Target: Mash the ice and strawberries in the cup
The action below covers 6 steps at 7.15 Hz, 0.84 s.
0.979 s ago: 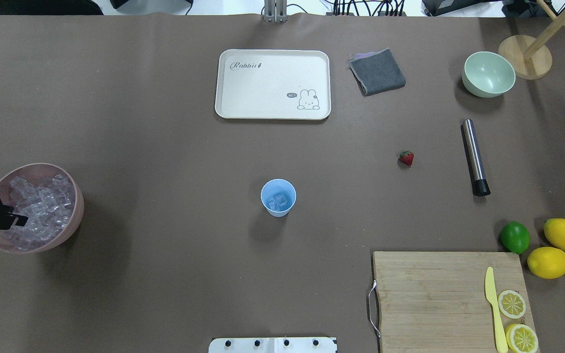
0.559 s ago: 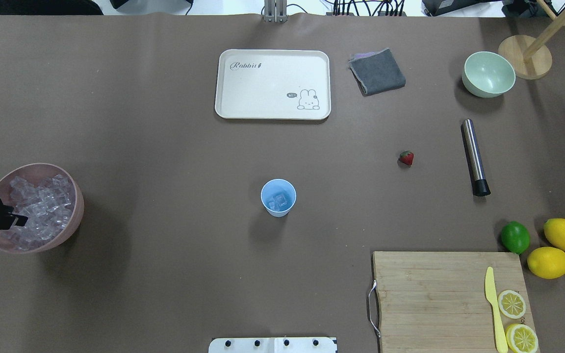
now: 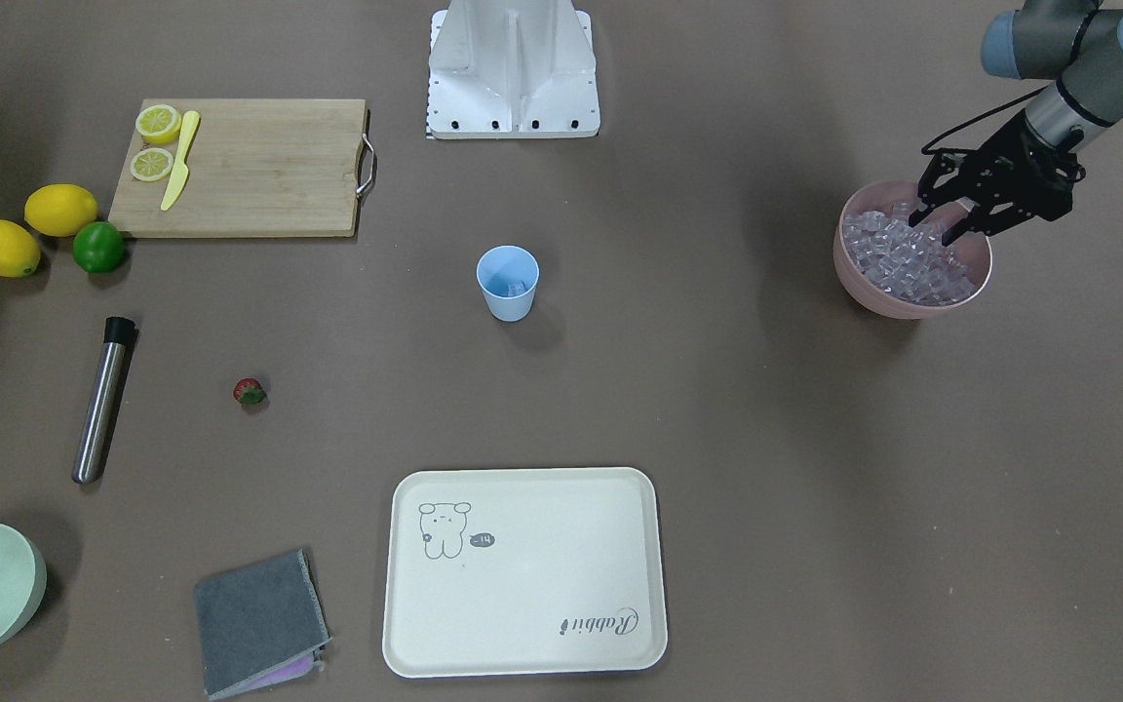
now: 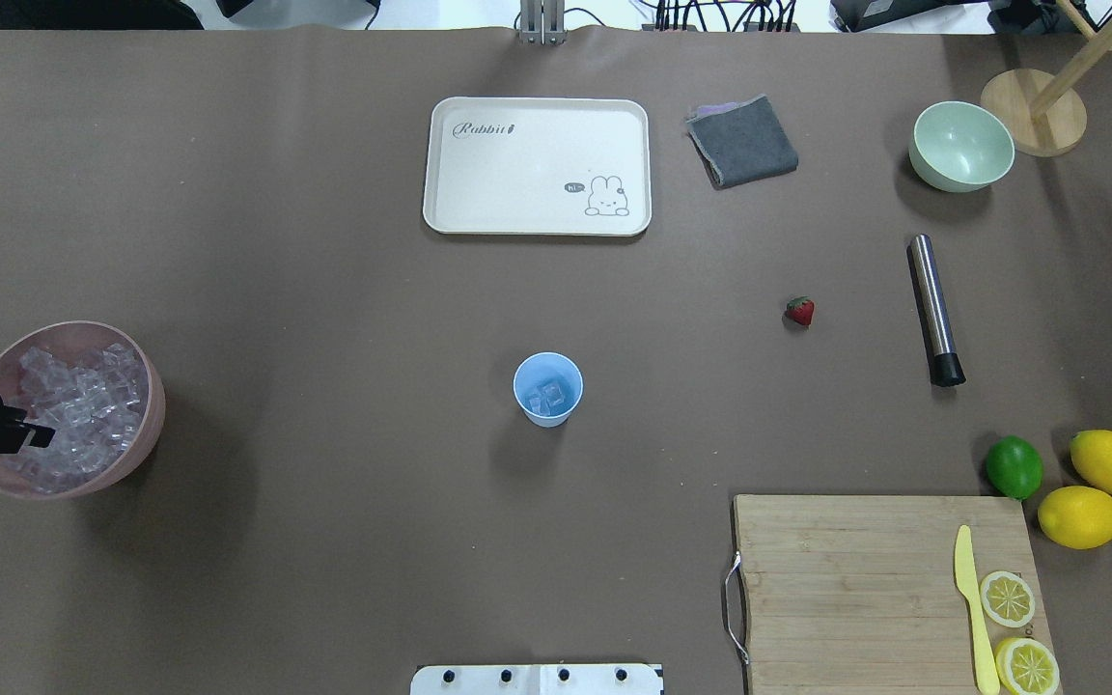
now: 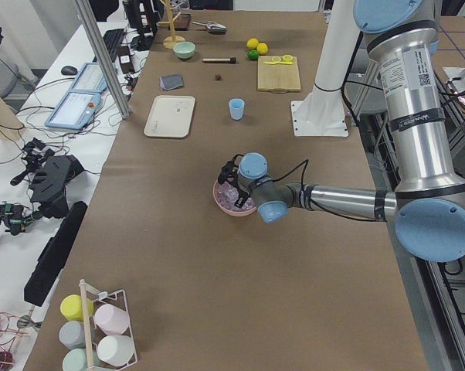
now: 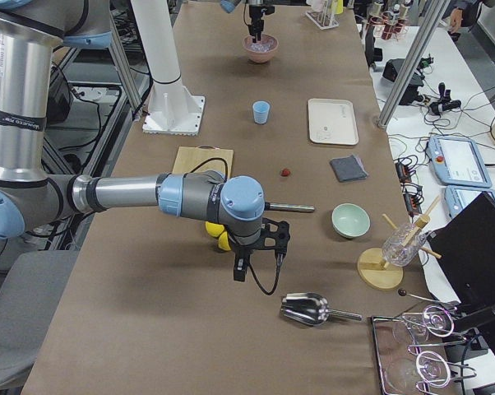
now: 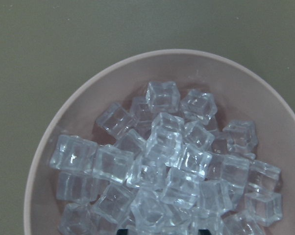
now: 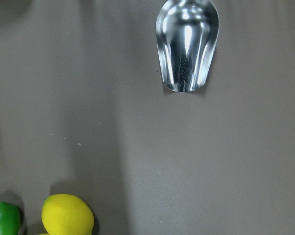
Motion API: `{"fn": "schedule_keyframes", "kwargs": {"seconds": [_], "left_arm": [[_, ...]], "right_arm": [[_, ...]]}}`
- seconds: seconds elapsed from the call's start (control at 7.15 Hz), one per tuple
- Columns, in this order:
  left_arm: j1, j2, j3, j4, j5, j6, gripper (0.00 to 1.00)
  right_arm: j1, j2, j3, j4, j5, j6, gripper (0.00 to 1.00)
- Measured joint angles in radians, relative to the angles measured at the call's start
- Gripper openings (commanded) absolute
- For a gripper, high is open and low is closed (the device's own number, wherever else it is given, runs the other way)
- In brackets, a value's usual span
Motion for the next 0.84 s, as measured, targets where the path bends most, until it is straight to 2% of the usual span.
{"fn": "schedule_keyframes", "kwargs": {"seconds": [0.84], "left_arm": [[0.022, -0.057, 0.007, 0.004, -0.003, -0.077, 0.57]], "right_arm": [[-0.001, 0.005, -0.002, 0.0, 0.0, 0.0, 1.0]]}}
